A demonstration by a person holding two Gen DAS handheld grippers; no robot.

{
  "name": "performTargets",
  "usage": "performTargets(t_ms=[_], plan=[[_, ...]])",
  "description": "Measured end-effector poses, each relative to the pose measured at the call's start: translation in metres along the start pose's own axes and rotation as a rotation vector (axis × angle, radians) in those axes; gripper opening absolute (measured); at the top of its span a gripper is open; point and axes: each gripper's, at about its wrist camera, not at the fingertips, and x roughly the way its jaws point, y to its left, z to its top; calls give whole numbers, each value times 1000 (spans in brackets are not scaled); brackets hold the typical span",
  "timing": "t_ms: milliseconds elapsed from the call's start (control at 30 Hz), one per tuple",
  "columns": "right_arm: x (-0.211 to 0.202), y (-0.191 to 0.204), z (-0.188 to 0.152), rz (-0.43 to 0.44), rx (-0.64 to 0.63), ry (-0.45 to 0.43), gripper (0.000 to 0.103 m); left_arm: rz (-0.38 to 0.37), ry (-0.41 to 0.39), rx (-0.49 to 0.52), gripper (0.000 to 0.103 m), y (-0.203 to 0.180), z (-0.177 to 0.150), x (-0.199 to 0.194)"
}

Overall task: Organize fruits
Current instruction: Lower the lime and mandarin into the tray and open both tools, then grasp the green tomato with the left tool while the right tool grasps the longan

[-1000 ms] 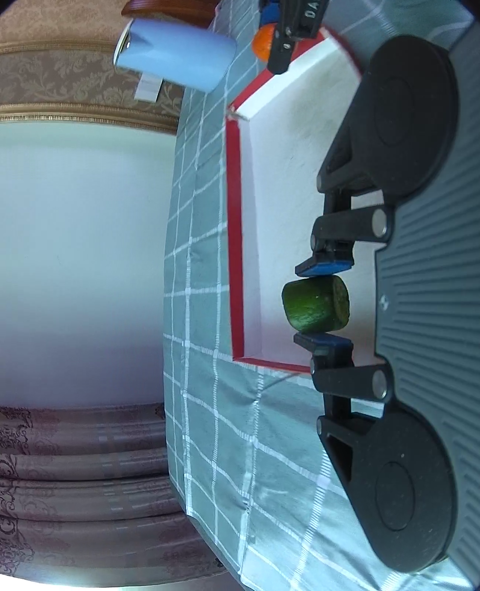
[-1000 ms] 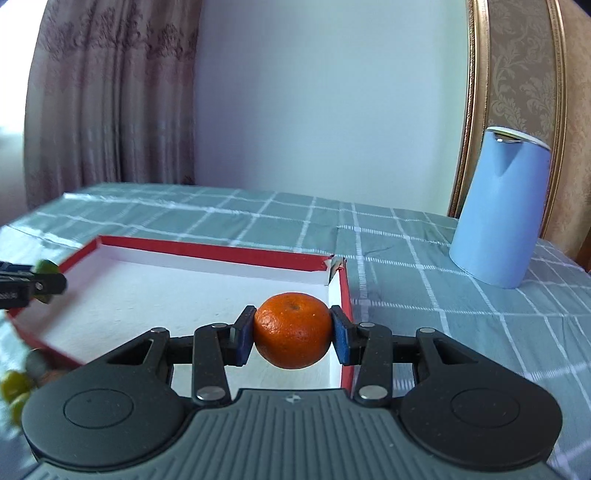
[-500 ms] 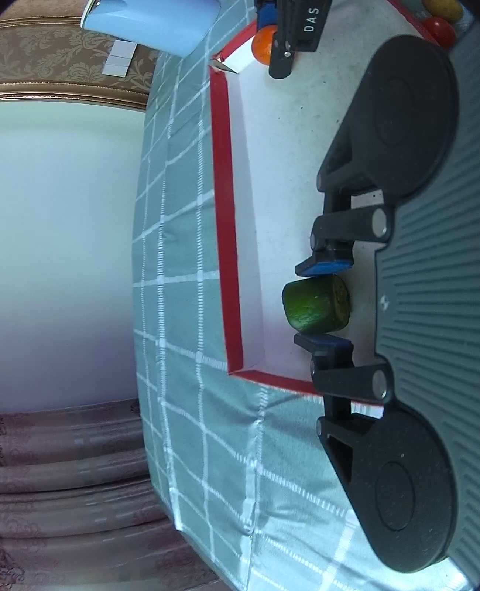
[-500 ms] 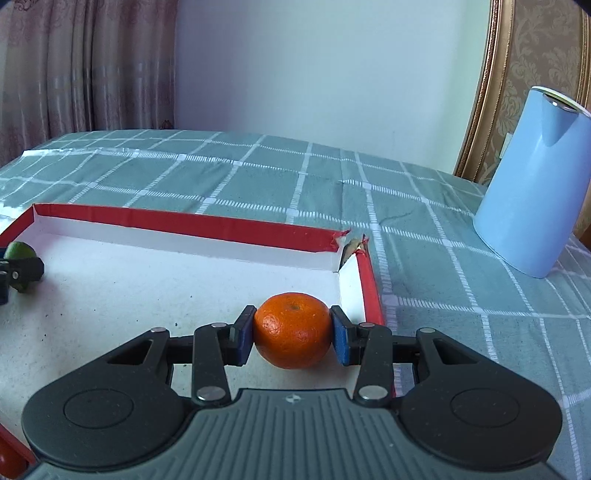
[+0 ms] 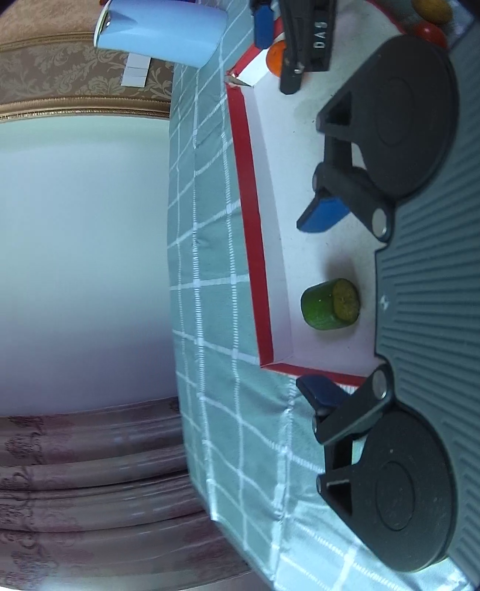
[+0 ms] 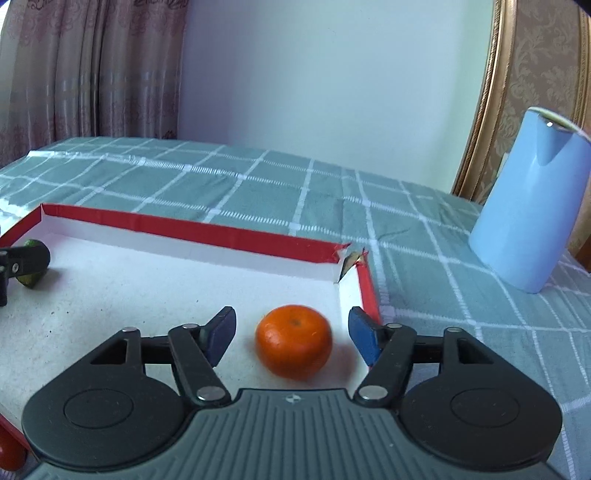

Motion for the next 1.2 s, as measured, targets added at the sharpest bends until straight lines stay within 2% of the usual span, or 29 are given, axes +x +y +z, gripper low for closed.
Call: performTargets(t_ms=[133, 200, 233, 633, 800, 900, 967, 1100, 1200], plan=[[-8, -7, -3, 14, 48, -31, 68, 20, -53, 0, 91, 3, -5, -16], [-12, -10, -6, 10, 76, -48, 75, 25, -75, -7, 93, 7, -8, -25], [-13, -12, -7, 18, 87, -53, 75, 22, -81, -14, 95, 9, -10, -29], [-36, -10, -19, 24, 114, -83, 77, -28, -72, -131, 97, 39, -37, -69], [-67, -18, -33, 86, 166, -120, 77, -113, -60, -54, 99, 31, -60, -94], [-86, -23, -49, 122, 185, -143, 77, -200, -85, -104, 103, 40, -69, -108], [-96, -25, -58, 117, 176, -162, 77, -235, -43, -83, 103, 39, -72, -106], [-110, -31, -65, 101, 180, -211, 77, -212, -62, 13, 103, 24, -77, -117], [-116, -36, -66, 96, 211, -243, 89, -202, -34, 68, 103, 15, -81, -120]])
